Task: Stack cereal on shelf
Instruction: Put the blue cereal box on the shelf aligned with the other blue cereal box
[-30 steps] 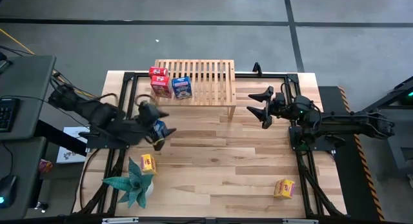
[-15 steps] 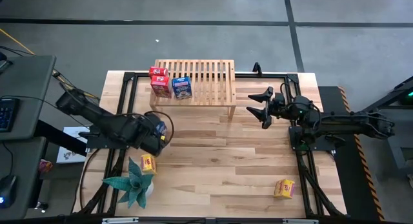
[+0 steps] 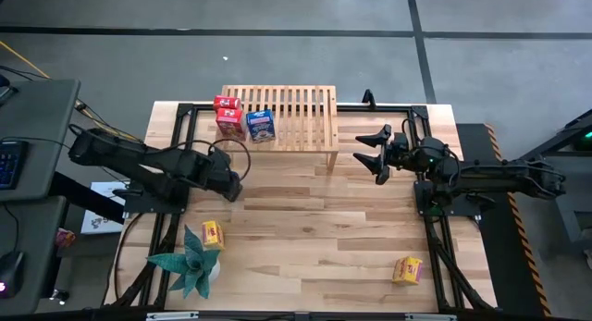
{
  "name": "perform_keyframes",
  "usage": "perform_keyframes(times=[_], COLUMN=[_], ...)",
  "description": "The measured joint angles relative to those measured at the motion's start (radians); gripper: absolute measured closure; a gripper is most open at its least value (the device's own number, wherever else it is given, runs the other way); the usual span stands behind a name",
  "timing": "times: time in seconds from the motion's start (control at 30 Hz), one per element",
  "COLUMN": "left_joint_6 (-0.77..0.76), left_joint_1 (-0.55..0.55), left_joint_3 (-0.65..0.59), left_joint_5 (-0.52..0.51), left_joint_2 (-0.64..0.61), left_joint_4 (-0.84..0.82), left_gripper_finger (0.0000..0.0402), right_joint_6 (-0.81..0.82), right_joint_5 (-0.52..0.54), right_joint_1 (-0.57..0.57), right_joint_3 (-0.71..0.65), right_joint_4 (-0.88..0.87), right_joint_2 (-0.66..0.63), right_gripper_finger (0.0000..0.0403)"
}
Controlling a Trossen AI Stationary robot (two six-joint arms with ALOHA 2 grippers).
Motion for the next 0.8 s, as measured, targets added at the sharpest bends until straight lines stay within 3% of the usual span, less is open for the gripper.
perform_keyframes(times=[0.43, 0.8], left_joint_6=[0.046, -0.002], left_joint_1=[0.063, 0.063], left_joint_3=[-0.142, -0.278], left_joint_5=[0.132, 0.128], left_joint_2=[0.008, 0.008], left_joint_4=[0.152, 0.322], left_gripper_finger=[0.0084, 0.0084], right_joint_6=[0.0, 0.0], right_joint_5=[0.0, 0.008], right_joint_1=[0.0, 0.0], right_joint_3=[0.0, 0.0], right_joint_4=[-0.016, -0.016], right_joint_2=[0.0, 0.0], right_gripper_finger=[0.0128, 0.0128])
